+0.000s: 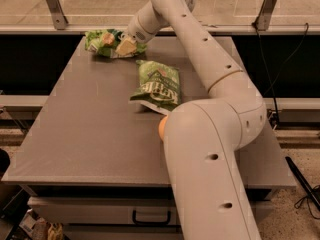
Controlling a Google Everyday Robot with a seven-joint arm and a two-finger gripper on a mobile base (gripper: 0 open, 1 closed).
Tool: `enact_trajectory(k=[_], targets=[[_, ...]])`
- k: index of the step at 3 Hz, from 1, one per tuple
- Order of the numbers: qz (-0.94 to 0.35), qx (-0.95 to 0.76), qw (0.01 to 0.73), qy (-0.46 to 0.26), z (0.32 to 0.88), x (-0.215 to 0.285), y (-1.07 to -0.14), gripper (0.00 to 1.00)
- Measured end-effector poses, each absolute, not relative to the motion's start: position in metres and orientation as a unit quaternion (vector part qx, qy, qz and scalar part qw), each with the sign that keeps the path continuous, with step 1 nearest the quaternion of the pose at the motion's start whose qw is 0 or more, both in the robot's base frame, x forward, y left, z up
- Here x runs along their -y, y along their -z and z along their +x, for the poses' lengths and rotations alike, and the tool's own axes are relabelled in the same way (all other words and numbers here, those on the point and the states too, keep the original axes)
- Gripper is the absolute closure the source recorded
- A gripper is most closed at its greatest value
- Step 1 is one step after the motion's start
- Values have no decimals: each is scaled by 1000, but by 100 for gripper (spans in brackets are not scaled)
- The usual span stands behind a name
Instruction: Pick green rice chip bag
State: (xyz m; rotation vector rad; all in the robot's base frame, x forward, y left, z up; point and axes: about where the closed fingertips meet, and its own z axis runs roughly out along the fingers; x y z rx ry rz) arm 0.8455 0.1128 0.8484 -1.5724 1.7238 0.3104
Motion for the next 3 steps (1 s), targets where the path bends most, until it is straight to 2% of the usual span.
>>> enact_trajectory(k=[3], targets=[[-617,-676,384,-122,845,-113,-849,100]])
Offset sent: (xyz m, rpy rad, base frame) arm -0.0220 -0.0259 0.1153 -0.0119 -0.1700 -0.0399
